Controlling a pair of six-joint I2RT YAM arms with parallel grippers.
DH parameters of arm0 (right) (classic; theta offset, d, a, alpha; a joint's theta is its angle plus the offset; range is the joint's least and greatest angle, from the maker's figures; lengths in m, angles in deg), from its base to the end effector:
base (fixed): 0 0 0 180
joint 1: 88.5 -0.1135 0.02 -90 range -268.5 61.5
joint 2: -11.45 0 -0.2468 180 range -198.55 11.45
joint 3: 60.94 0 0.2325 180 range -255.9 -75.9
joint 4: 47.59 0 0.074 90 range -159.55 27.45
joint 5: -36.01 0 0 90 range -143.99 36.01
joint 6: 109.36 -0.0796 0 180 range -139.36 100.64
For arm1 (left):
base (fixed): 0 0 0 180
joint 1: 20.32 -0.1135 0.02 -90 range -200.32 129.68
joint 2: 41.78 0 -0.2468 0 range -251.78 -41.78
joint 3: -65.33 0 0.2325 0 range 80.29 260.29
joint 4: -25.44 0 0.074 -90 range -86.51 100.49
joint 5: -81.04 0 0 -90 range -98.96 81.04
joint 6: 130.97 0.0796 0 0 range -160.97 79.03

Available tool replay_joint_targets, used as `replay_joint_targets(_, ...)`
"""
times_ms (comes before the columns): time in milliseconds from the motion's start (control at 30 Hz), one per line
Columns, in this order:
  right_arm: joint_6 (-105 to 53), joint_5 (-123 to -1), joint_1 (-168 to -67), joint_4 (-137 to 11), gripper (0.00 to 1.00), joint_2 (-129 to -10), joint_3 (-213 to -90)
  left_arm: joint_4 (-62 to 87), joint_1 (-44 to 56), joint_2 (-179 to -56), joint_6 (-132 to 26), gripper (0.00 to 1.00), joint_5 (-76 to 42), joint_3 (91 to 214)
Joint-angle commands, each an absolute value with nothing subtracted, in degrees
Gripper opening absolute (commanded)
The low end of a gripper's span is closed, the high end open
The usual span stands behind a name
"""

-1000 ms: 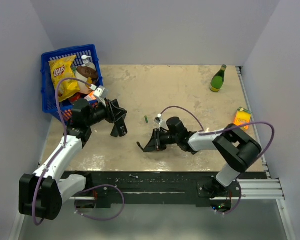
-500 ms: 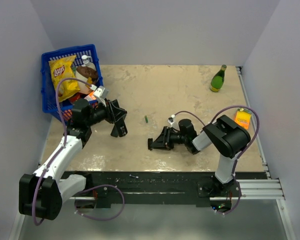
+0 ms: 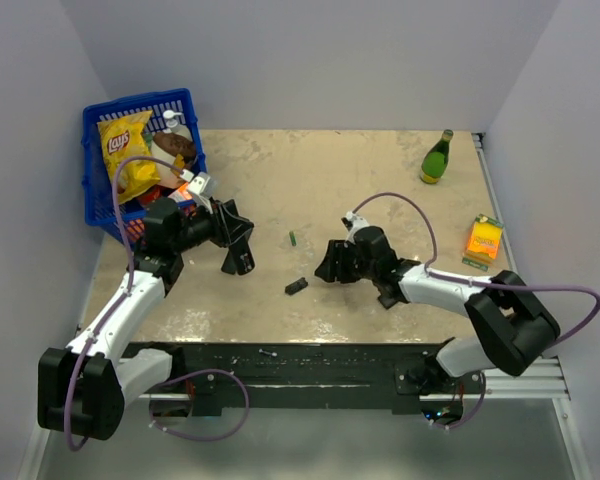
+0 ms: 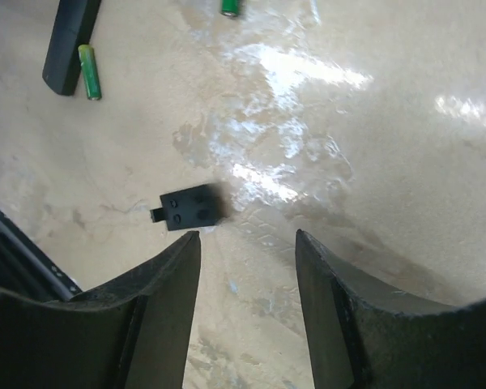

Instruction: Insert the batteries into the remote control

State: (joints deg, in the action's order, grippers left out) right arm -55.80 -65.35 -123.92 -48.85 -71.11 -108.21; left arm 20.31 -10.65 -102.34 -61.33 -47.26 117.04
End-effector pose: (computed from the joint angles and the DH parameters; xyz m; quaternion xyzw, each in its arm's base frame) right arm 0.2354 0.1866 0.1334 -0.0366 0.8892 0.3342 0.3105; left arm 0.2489 -0.0924 0.2597 0.1318 0.7599 -0.4003 0.4949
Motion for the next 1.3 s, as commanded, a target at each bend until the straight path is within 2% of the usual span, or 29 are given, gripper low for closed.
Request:
replay_joint_targets(0, -44.32, -57.15, -127.52, -56.22, 0.56, -69.05, -112.55, 21.83, -10.48, -100.85, -60.39, 0.00, -46.58, 118.52)
replay_joint_targets(100, -41.60, -61.71, -130.05, -53.06, 0.58, -71.25, -113.86, 21.74, -10.48, -100.76, -60.39, 0.00, -46.14, 118.52)
replay_joint_targets(233, -37.73, -51.82, -138.23, -58.49, 0.59, -75.11, -120.87, 21.13, -10.48, -100.23, -60.13, 0.00, -45.00, 118.61)
replay_joint_targets(333, -36.85, -46.18, -143.59, -57.37, 0.58, -76.00, -122.47, 19.64, -10.48, -99.09, -59.51, 0.00, -41.75, 118.78)
replay_joint_targets(500, -36.85, -38.18, -149.92, -57.36, 0.51, -79.15, -124.58, 16.64, -10.48, -97.33, -58.63, 0.00, -34.73, 119.31)
replay_joint_targets(800, -35.97, -32.47, -154.76, -60.08, 0.35, -89.52, -131.43, 16.29, -10.48, -97.06, -58.63, 0.00, -34.01, 119.22)
replay_joint_targets(1000, -37.37, -28.08, -155.38, -61.22, 0.23, -91.55, -132.23, 16.46, -10.48, -97.68, -58.89, 0.00, -35.24, 119.31)
replay_joint_targets(1267, -37.47, -26.39, -155.56, -62.11, 0.22, -89.36, -131.80, 16.73, -10.48, -98.03, -59.16, 0.00, -36.12, 119.40)
